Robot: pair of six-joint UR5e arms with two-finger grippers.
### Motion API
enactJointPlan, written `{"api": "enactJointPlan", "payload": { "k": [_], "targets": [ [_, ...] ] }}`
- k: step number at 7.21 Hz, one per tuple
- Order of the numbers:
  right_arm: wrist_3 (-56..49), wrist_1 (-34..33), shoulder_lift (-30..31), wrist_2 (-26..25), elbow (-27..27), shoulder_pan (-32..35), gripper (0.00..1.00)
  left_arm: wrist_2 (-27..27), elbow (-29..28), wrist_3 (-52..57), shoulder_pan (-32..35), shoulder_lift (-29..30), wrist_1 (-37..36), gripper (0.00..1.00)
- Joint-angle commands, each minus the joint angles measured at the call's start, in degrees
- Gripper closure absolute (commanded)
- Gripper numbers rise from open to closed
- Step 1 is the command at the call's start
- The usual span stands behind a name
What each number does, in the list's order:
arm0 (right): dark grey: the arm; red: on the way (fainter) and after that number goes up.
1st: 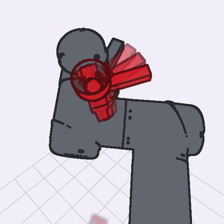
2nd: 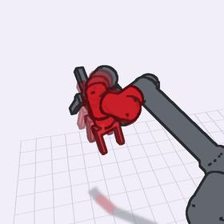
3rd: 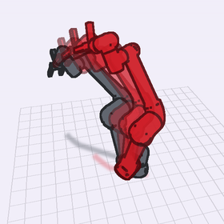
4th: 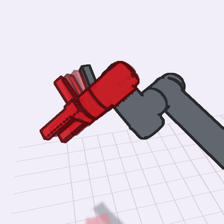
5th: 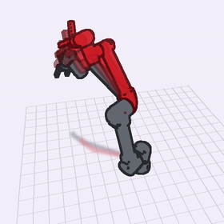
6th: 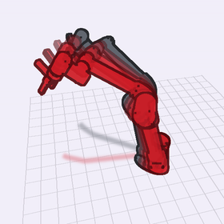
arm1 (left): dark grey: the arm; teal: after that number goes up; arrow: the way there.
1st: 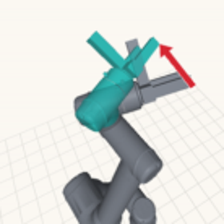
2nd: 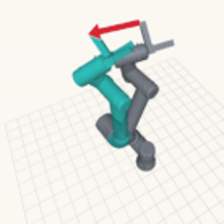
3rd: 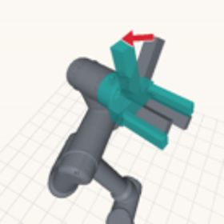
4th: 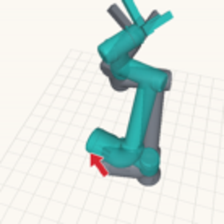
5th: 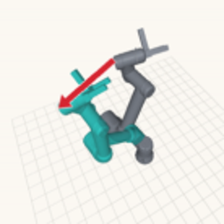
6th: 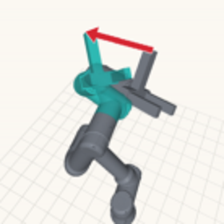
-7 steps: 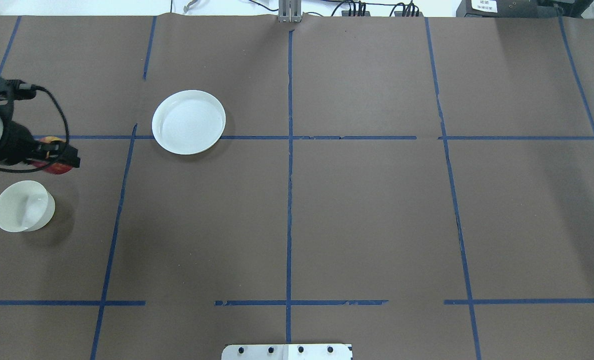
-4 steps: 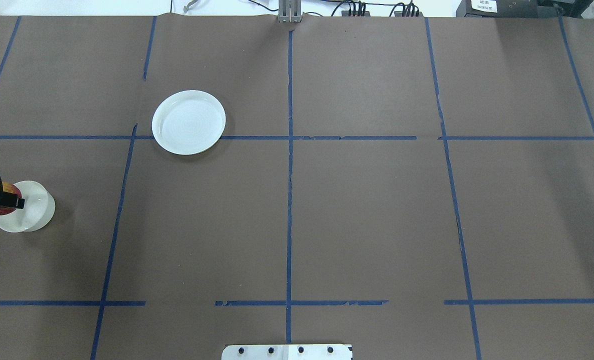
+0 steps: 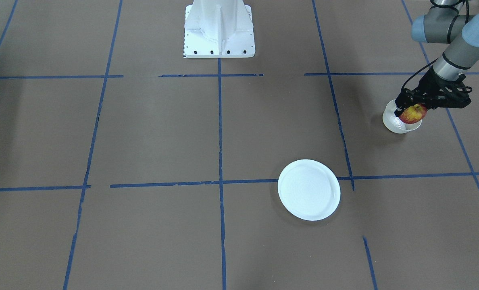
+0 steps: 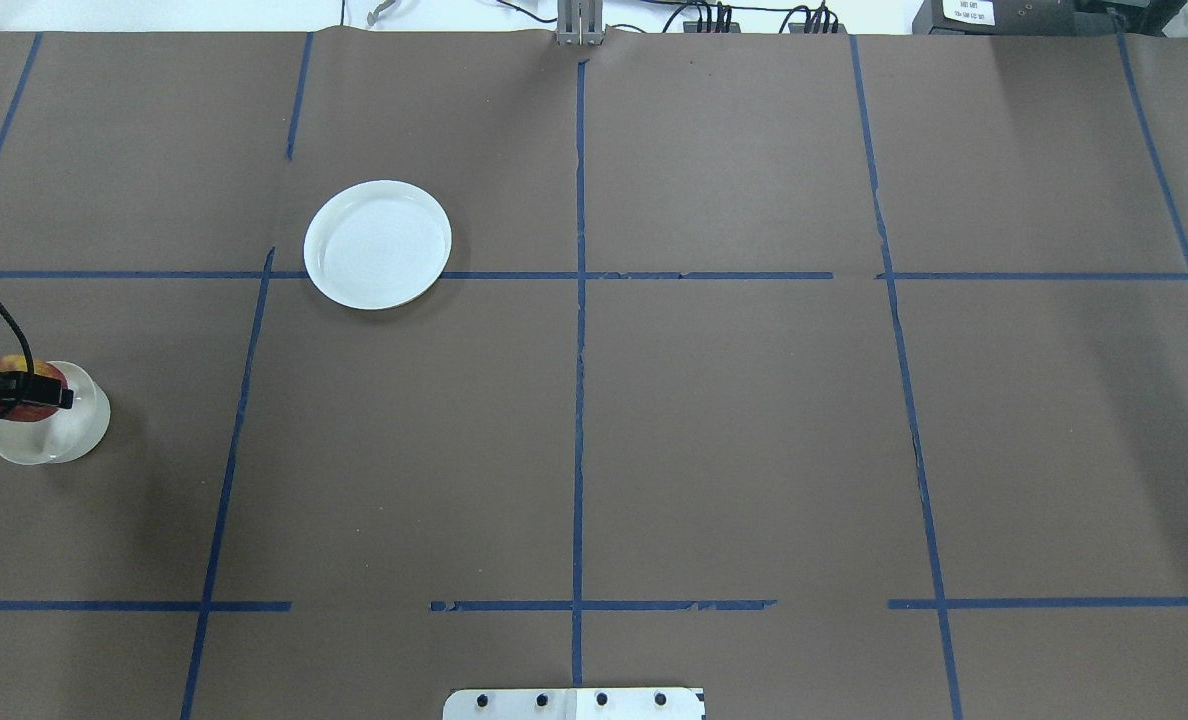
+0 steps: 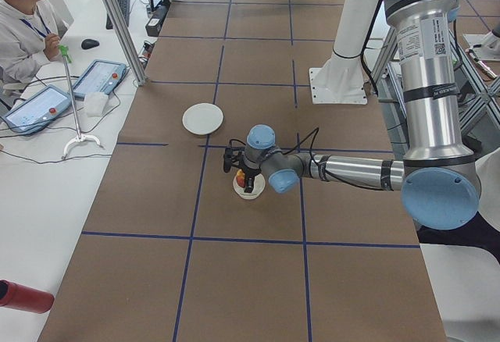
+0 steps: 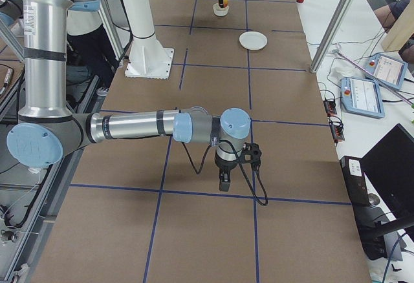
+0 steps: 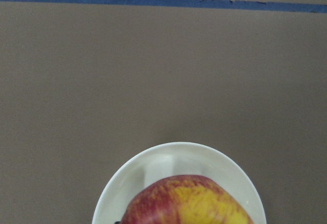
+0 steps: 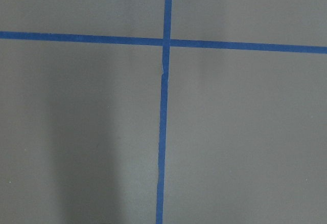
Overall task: Move apple from plate to bowl
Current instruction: 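Lower the apple into the white bowl and open the left gripper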
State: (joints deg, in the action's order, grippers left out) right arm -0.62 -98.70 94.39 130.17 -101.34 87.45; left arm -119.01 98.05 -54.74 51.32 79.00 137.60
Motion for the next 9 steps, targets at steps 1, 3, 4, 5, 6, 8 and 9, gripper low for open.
{"api": "enactJointPlan", "payload": {
  "k": [1, 3, 4, 5, 6, 8, 9],
  "targets": [
    [0.00, 0.00, 0.00, 0.00, 0.00, 0.00, 0.00, 0.01, -0.66, -0.19, -0.78, 0.27, -0.05, 1.00],
    [0.00, 0.00, 0.00, 0.00, 0.00, 0.00, 0.00, -0.08, -0.84, -0.19, -1.40, 0.36, -0.14, 0.42],
    [0.00, 0.00, 0.00, 0.00, 0.00, 0.00, 0.00, -0.08, -1.01, -0.19, -1.57, 0.36, -0.05, 0.22],
    [0.00, 0.00, 0.00, 0.00, 0.00, 0.00, 0.00, -0.16, -1.01, -0.19, -1.57, 0.27, -0.05, 0.14],
    [0.00, 0.00, 0.00, 0.00, 0.00, 0.00, 0.00, -0.17, -0.23, -0.19, -1.49, 0.27, -0.14, 0.14],
    [0.00, 0.00, 0.00, 0.00, 0.00, 0.00, 0.00, -0.51, 6.32, 0.07, -0.53, -3.91, -0.14, 0.15],
    [0.00, 0.00, 0.00, 0.00, -0.09, 0.00, 0.00, -0.60, 11.59, 0.16, 0.35, -7.77, -0.23, 0.15]
  ]
}}
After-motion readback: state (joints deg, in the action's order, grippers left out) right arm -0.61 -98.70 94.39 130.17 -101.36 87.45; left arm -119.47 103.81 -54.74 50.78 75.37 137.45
